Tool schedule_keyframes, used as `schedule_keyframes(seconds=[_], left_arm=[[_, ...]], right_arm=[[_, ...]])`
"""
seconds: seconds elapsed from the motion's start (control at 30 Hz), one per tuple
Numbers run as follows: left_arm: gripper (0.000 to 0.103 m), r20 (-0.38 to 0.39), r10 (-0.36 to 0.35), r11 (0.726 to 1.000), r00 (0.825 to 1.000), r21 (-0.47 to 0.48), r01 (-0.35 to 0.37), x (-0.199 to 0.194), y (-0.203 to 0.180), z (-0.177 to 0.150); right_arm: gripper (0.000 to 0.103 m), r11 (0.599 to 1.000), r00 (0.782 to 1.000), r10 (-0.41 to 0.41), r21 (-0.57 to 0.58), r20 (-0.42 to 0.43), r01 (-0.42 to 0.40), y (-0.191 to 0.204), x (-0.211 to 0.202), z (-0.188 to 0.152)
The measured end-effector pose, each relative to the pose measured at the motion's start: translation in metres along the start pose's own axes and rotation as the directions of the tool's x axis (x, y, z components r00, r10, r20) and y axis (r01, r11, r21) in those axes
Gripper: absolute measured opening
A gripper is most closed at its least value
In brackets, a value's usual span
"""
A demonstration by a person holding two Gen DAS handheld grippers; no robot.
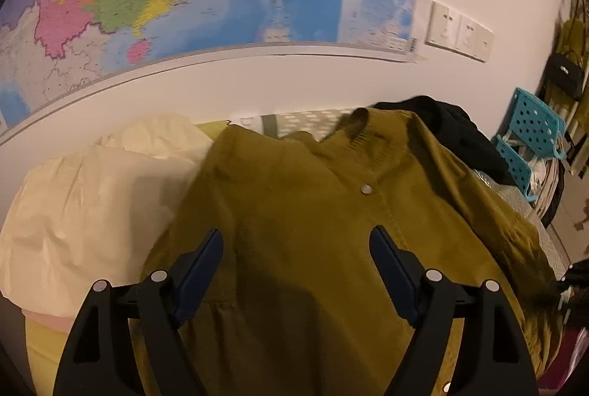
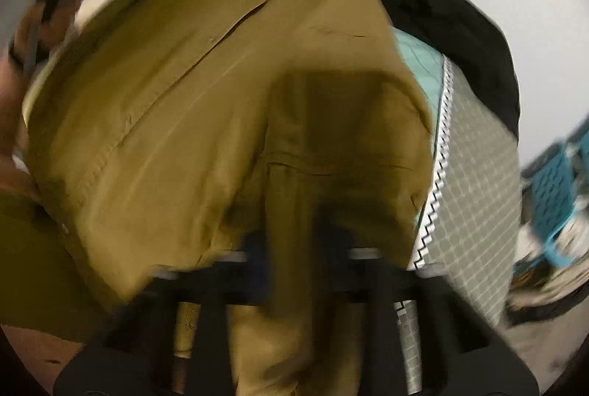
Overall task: Fold large clothes
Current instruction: 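Lower the shirt onto the bed with both grippers and release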
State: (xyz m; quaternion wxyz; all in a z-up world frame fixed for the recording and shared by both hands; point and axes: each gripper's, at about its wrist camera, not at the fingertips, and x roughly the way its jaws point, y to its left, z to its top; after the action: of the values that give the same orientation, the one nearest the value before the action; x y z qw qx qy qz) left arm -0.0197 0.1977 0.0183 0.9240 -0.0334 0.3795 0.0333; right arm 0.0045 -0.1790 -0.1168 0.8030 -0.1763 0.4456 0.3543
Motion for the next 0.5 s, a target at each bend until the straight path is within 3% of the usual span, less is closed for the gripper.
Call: schedule_keyframes(seconds=[0.07, 0.1, 0.17, 0.23, 0.27, 0.33, 0.37, 0.4, 0.43, 0.47, 0.5], left_arm=[[0.079, 0.007, -0.010, 1.000, 1.000, 0.027, 0.010, -0.005, -0.008, -0.003], [0.079, 0.009, -0.014, 0.999, 1.000, 0.035, 0.014, -0.007, -0.009, -0.004], [0.080, 0.024, -0.033, 0.998, 0.999, 0.058, 0.031, -0.012, -0.014, -0.005], [0.083, 0.034, -0.035, 0.997, 0.999, 0.065, 0.033, -0.015, -0.017, -0.006], [0.084, 0.033, -0.044, 0.997, 0.998, 0.065, 0.042, -0.014, -0.018, -0.006], [0.084, 0.017, -0.050, 0.997, 0.999, 0.061, 0.048, -0.009, -0.020, -0.007], [0.084, 0.006, -0.050, 0.997, 0.999, 0.060, 0.050, -0.005, -0.021, -0.008], [0.084, -0.003, -0.052, 0.997, 0.999, 0.061, 0.052, -0.002, -0.022, -0.009], [0.084, -0.014, -0.054, 0.997, 0.998, 0.063, 0.055, 0.001, -0.024, -0.010], [0.084, -0.024, -0.051, 0.997, 0.998, 0.062, 0.053, 0.004, -0.024, -0.012], [0.084, -0.034, -0.050, 0.997, 0.998, 0.062, 0.052, 0.005, -0.025, -0.014]], right_arm=[[0.009, 0.997, 0.998, 0.024, 0.066, 0.056, -0.028, -0.021, -0.020, 0.004], [0.009, 0.990, 0.992, 0.035, 0.132, 0.125, -0.051, -0.038, -0.042, 0.008], [0.009, 0.965, 0.964, 0.027, 0.246, 0.264, -0.094, -0.073, -0.084, 0.013], [0.009, 0.924, 0.930, -0.036, 0.368, 0.366, -0.109, -0.111, -0.109, 0.014], [0.009, 0.905, 0.926, -0.063, 0.413, 0.372, -0.104, -0.124, -0.108, 0.018], [0.014, 0.888, 0.945, -0.012, 0.439, 0.328, -0.141, -0.142, -0.087, 0.020], [0.022, 0.872, 0.957, -0.051, 0.480, 0.285, -0.097, -0.151, -0.070, 0.020], [0.045, 0.860, 0.966, -0.103, 0.509, 0.239, -0.034, -0.156, -0.057, 0.018], [0.059, 0.857, 0.975, -0.126, 0.515, 0.181, 0.015, -0.159, -0.039, 0.015], [0.077, 0.859, 0.983, -0.094, 0.512, 0.160, -0.001, -0.161, -0.026, 0.009], [0.075, 0.854, 0.988, -0.056, 0.519, 0.147, -0.029, -0.163, -0.017, -0.001]])
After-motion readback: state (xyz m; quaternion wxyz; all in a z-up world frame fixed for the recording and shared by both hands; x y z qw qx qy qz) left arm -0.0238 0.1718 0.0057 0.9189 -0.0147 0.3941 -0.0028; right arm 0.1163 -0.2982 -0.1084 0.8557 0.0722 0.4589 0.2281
